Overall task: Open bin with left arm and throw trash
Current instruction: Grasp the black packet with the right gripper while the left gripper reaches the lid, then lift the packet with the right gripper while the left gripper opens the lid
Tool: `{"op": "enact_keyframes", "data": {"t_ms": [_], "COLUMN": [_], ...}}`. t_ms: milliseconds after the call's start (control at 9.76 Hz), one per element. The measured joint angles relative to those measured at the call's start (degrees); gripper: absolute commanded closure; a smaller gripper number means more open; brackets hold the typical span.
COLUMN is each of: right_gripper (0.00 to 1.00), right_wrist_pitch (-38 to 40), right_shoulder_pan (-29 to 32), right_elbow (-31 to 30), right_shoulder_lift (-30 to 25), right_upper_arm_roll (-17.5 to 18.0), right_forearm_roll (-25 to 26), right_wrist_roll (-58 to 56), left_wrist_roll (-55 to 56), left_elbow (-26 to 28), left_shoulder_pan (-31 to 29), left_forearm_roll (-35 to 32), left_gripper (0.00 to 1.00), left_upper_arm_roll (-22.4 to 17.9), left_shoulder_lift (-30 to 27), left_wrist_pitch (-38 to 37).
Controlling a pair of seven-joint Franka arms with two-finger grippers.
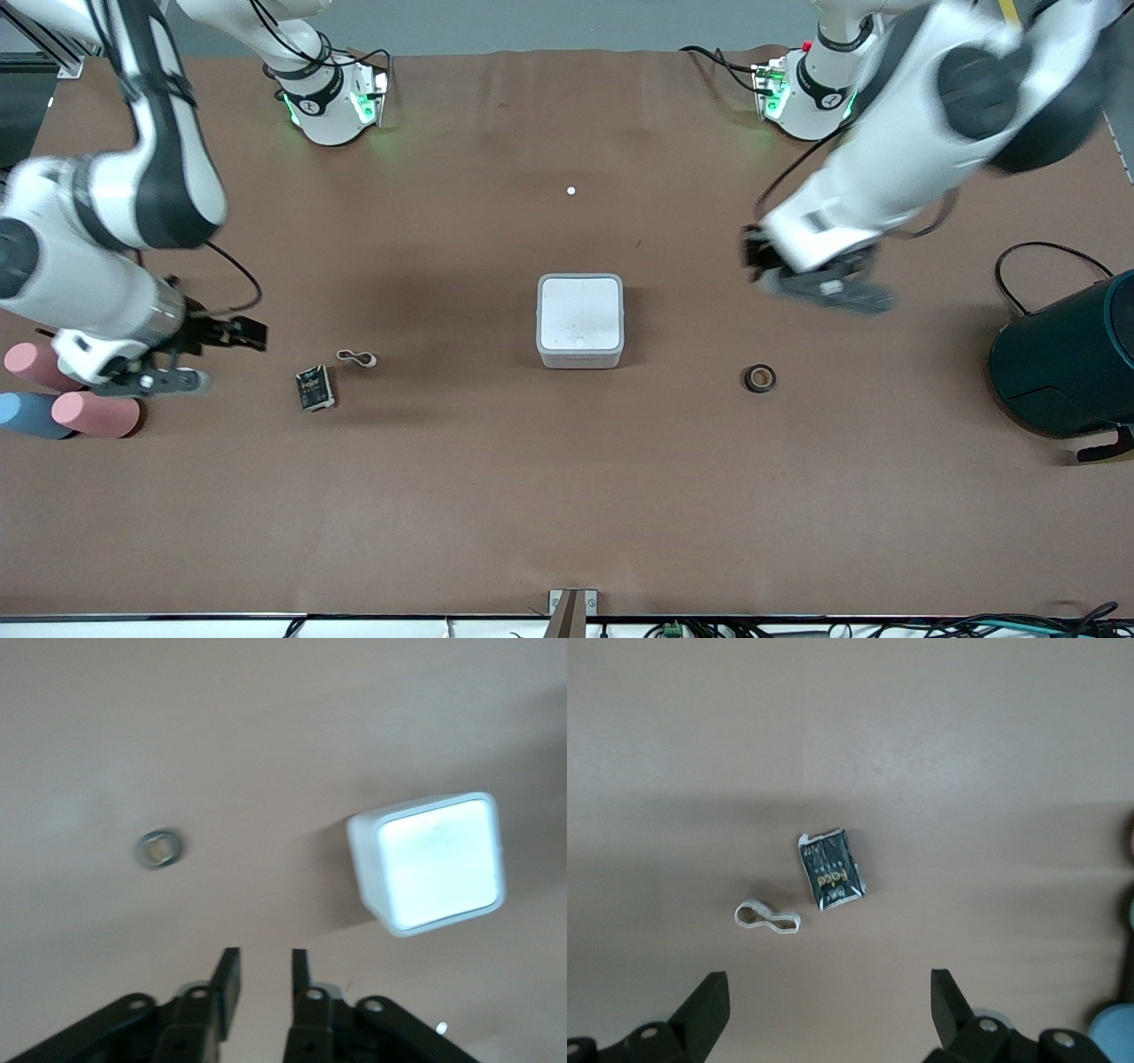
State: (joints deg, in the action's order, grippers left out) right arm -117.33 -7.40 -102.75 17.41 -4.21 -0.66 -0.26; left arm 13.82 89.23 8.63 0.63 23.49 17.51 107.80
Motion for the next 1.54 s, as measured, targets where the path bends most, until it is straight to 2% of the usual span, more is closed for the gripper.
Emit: {"op": "enact_keyframes", "data": {"t_ms": [205,410,717,1127,1229,1434,1536], "right_gripper": [0.00,0.00,0.00,0.00,0.06,0.43,0.62], "right_wrist_pitch": [-7.2,-11.4,-17.1,-19.2,-20.2,-21.7,-21.8], "right_shoulder_pan": [-0.1,-0.3,-0.8,-0.9,-0.9,-0.9,-0.9], "right_elbow": [-3.5,-4.4,-4.7,-4.6,-4.6,-4.6,-4.6], "right_shoulder_lift": [3.3,6.8,11.8,14.9,15.6,17.4,17.8], "right_upper_arm_roll": [0.1,0.5,0.8,0.8,0.8,0.7,0.8], "right_forearm_roll": [-0.3,-0.3,-0.3,-0.3,-0.3,-0.3,-0.3], "right_wrist_roll": [-0.4,-0.8,-1.5,-1.7,-1.7,-1.7,-1.7], "left_wrist_roll": [2.9,7.0,12.2,15.3,15.9,16.7,16.8], "left_elbow": [-1.0,-3.7,-5.1,-5.2,-5.2,-5.4,-5.9], "left_shoulder_pan": [7.4,12.3,15.3,15.7,16.0,16.0,15.3], "left_forearm_roll": [-2.8,-5.7,-13.1,-14.7,-15.4,-15.6,-15.6], "left_gripper": [1.00,1.00,1.00,1.00,1.00,1.00,1.00], "left_upper_arm_roll": [0.0,-0.1,-0.1,-0.4,-0.5,-0.6,-0.6], "left_shoulder_lift": [10.7,18.5,22.3,24.1,24.1,23.8,22.8], "left_wrist_pitch": [12.1,18.8,20.9,25.3,25.3,24.4,20.5]}}
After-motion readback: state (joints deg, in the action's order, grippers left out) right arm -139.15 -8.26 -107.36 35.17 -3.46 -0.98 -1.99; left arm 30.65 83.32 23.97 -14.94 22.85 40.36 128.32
